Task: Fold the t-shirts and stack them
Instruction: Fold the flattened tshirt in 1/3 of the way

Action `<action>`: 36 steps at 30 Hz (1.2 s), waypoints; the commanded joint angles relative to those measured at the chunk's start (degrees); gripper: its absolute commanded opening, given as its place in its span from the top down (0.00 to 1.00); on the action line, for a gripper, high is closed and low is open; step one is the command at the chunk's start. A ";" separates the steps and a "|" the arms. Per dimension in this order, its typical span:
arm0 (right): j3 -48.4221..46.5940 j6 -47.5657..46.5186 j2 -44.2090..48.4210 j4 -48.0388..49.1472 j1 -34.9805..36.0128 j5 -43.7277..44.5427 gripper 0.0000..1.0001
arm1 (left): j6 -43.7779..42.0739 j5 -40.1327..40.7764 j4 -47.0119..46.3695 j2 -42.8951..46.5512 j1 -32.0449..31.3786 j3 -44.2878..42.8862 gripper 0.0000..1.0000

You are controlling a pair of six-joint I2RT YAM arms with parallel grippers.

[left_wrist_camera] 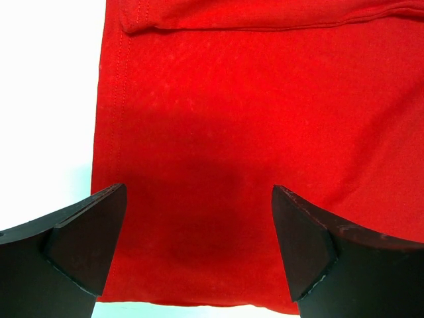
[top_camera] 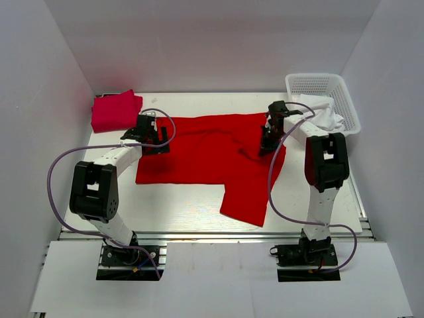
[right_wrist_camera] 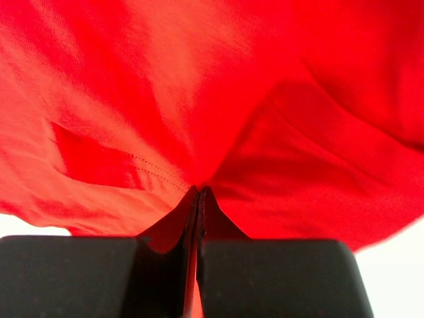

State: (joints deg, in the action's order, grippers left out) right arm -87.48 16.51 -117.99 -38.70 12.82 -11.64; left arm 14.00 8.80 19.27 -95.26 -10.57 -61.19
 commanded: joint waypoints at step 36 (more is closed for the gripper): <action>3.45 -3.68 2.43 24.19 8.80 -10.60 0.10 | 12.28 3.42 8.07 19.41 0.81 15.49 0.00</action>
State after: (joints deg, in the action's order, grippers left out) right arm -83.15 10.11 -113.58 -19.97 22.50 -22.57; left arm 23.00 10.57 27.03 -77.80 -10.26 -46.35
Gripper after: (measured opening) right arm 0.904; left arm 0.997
